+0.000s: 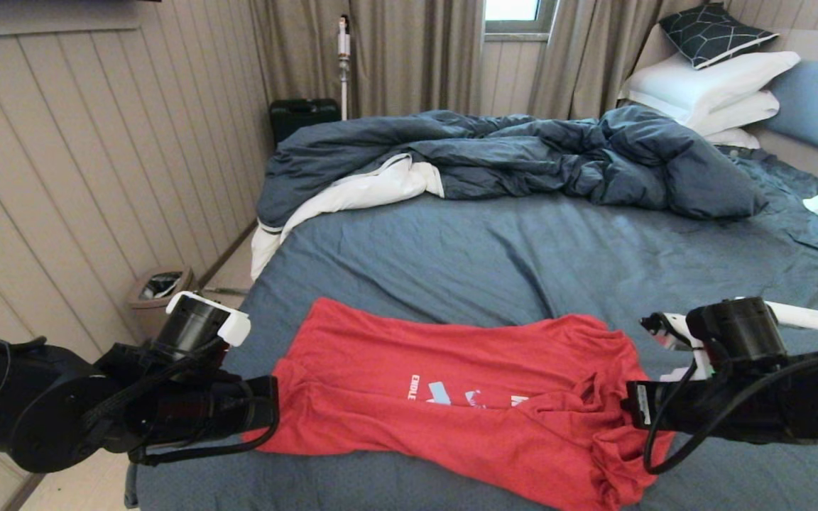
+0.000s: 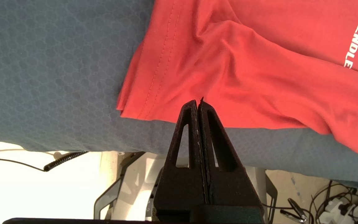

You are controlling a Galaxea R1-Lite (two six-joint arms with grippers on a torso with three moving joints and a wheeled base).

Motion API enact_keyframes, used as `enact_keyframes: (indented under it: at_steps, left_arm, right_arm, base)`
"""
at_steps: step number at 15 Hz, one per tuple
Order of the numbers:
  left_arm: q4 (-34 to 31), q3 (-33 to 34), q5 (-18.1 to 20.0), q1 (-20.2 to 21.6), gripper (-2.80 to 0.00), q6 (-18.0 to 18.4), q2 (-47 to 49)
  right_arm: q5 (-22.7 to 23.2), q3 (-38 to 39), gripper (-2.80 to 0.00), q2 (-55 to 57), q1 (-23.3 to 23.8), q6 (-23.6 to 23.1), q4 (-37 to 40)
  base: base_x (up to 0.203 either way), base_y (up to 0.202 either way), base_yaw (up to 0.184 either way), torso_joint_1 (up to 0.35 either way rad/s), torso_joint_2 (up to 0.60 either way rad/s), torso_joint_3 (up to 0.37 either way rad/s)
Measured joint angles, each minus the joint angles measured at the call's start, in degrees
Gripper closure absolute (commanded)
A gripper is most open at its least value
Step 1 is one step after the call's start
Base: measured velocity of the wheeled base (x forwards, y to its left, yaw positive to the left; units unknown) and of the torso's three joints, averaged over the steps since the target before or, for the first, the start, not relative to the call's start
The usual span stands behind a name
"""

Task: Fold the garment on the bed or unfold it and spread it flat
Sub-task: Unford the red T-shirt

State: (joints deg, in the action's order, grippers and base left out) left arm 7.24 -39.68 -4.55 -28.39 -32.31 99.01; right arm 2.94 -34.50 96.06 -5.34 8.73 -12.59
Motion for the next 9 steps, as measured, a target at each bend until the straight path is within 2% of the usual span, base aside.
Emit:
enact_keyframes:
  at_steps: [5, 9]
  left_arm:
    - [0.0, 0.1, 0.0, 0.0, 0.0, 0.0, 0.2]
    - [-0.1, 0.2, 0.1, 0.0, 0.0, 0.0, 0.0]
  right_arm:
    - [0.0, 5.1, 0.0, -10.1, 0.0, 0.0, 2.3]
    - [-0.1, 13.3, 0.0, -26.2, 0.1, -1.1, 12.4]
  base:
    - [0.0, 0.0, 0.0, 0.0, 0.0, 0.0]
    - [0.0, 0.0, 0.0, 0.0, 0.0, 0.0]
